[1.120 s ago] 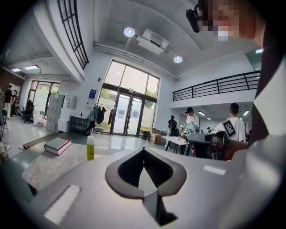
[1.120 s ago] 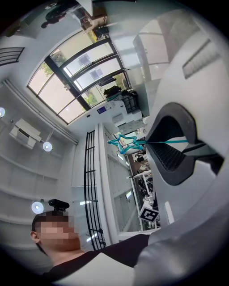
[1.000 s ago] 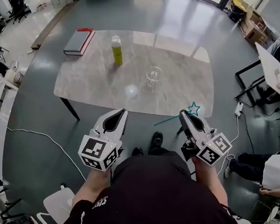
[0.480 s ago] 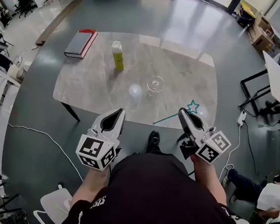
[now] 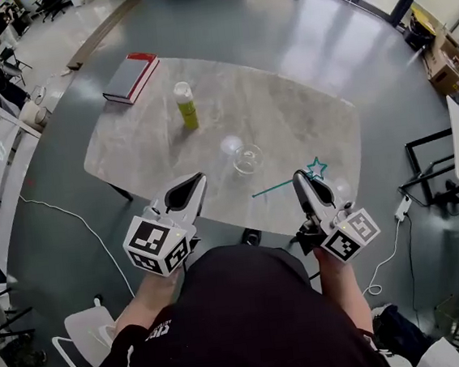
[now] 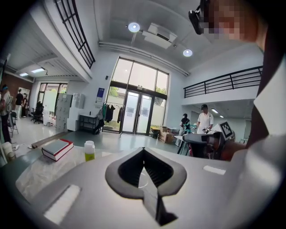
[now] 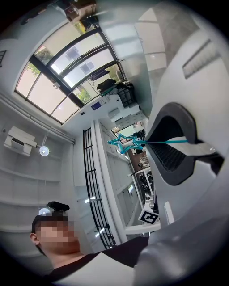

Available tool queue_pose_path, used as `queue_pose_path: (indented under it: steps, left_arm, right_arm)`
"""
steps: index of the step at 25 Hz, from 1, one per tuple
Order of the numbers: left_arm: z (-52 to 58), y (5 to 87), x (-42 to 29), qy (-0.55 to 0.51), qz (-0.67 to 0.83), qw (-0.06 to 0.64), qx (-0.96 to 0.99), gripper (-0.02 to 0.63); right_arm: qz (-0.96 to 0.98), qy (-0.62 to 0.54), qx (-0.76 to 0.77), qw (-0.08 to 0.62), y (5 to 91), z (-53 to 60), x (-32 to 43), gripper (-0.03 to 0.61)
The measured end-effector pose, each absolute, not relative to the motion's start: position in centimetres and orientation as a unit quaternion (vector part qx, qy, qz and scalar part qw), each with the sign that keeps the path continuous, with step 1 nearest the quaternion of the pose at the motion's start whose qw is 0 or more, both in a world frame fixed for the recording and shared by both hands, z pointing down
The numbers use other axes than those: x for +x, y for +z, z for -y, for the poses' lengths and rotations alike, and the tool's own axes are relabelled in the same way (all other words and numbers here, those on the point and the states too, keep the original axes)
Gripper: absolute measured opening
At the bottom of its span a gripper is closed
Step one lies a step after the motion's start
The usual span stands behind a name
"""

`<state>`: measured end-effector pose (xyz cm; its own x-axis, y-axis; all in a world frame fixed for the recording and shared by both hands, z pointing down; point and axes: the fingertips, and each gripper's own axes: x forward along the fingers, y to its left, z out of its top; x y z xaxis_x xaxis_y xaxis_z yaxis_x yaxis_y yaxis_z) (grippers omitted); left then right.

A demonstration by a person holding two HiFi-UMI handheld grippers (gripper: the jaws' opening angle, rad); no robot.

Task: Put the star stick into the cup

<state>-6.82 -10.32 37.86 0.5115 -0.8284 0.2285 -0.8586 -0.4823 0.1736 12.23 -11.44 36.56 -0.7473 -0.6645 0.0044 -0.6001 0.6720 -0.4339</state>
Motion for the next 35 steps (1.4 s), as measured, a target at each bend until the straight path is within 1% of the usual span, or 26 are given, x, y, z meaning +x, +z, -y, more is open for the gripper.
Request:
queue_pose_path:
  steps: [4,9,17,35]
  left_arm:
    - [11.9,37.9,-5.7,0.057,0.511,0.135,0.847,0.003]
    - [13.6,38.7,-5.4,0.061,0.527,0.145,0.835,0.003]
    - [16.2,40.0,-4.3,0.069,0.525,0.155,0.834,0.003]
    - [19.9,48.1,-3.3,0.103,0.474,0.227,0.845,0.003]
  right_arm:
    - [-0.917,-0.22,-0.325,0.076,37.0,14.1,13.1,0.021]
    - [-0.924,-0.225,-0.302,0.063,37.7,17.1,12.4,0.021]
    - [-0.916,-0.262,-0.301,0.048,41.2,20.3,12.0,0.021]
    - [-0.896,-0.296,-0.332,-0.009,49.0,26.0,9.5,0.023]
